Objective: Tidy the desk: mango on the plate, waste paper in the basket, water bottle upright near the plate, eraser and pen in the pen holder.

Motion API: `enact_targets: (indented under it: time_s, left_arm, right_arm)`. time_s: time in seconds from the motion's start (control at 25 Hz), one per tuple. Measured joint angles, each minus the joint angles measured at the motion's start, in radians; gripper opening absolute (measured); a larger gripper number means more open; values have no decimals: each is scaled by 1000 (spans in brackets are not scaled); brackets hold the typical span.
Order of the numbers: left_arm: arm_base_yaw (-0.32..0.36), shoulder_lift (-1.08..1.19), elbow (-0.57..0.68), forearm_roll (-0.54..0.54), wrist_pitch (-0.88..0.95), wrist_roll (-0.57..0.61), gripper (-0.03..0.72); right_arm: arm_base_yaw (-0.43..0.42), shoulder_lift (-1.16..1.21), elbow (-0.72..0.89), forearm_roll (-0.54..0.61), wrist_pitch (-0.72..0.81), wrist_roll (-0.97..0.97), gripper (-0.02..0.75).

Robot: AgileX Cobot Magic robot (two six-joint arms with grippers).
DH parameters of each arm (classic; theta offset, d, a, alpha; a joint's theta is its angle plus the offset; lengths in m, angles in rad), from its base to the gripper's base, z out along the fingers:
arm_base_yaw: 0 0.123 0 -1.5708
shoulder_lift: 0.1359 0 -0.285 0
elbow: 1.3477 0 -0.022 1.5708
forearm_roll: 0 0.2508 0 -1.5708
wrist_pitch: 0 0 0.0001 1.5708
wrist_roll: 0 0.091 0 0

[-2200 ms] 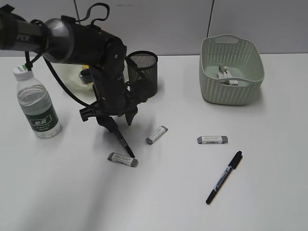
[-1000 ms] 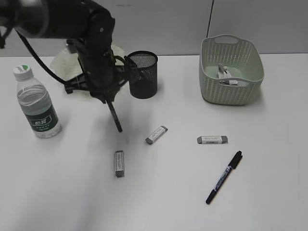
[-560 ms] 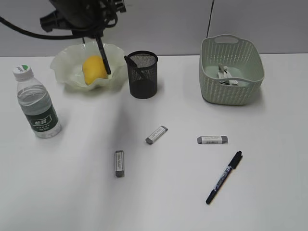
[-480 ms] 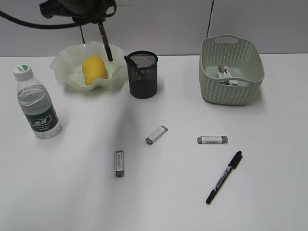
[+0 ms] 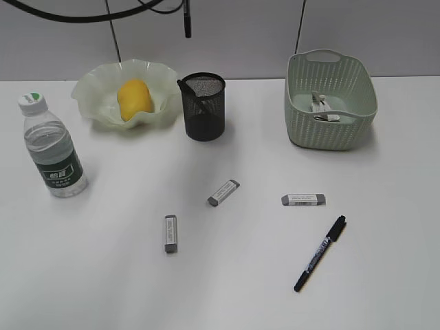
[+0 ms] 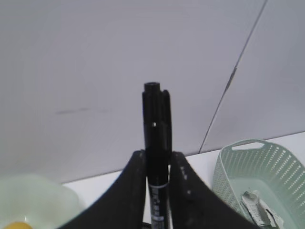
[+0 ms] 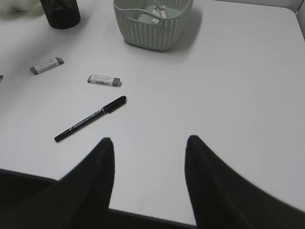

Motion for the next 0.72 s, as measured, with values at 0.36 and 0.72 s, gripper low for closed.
enact_targets:
  time_s: [0.36,0.72]
  left_arm:
    - [57,107,0,123,-203,0,106]
    - [177,195,0,55,-480,41,106]
  right_arm:
    - [0,0,0,0,0,3,393]
    - [0,0,0,-6,0,17,393]
